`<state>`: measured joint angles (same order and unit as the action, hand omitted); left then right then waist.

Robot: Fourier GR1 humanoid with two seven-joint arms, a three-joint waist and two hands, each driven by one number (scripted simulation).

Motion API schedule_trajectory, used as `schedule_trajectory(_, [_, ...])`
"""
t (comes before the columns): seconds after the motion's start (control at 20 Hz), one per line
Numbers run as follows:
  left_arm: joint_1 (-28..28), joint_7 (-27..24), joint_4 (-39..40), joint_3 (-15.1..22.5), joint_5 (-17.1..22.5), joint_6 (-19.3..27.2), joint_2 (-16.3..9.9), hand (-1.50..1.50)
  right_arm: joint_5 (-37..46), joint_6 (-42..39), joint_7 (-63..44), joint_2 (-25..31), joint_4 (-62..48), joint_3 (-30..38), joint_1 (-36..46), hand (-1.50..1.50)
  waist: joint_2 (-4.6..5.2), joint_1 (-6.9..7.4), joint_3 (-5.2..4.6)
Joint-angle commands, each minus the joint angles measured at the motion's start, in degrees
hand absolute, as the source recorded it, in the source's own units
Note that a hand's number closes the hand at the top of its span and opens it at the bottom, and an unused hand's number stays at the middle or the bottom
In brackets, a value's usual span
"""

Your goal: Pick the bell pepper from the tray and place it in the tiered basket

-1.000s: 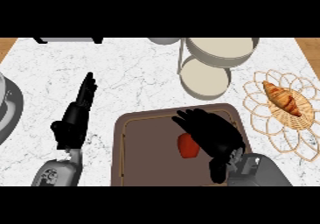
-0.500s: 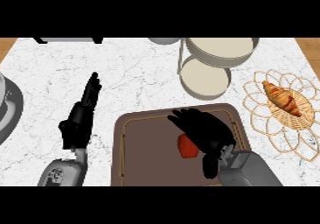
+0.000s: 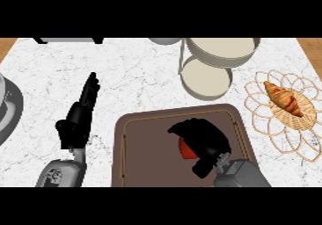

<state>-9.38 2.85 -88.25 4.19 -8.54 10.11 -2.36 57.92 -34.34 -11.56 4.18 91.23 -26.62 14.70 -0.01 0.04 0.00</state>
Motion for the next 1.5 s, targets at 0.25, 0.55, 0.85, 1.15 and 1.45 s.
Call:
schedule_trajectory(0.25, [2.7,-2.5,-0.4,-0.6,0.3,-0.5,-0.6,0.00,8.6,14.6,9.4,3.4,-6.5,-2.2,2.2,1.50,0.02,0.29,0.01])
schedule_trajectory(0.55, [1.3,-1.7,-0.3,-0.9,1.3,-2.4,-1.3,0.00,15.0,12.4,-10.9,-4.0,-11.7,-4.6,3.4,1.50,0.02,0.60,-0.06])
schedule_trajectory(0.85, [-1.2,1.3,0.1,0.5,-0.8,-0.1,0.7,0.00,12.0,5.3,-35.5,-4.1,-11.6,-6.0,8.7,1.50,-0.03,1.13,-0.03])
schedule_trajectory(1.15, [-1.9,0.6,0.9,0.0,-1.2,0.2,0.8,0.00,4.3,7.6,-51.3,-4.2,-10.3,-11.1,18.7,1.50,0.02,0.83,-0.02])
schedule_trajectory(1.45, [-0.5,0.3,1.7,2.8,-2.2,2.6,2.3,0.00,5.3,1.2,-56.8,-4.1,1.5,-5.4,28.3,1.50,-0.43,-0.14,-0.07])
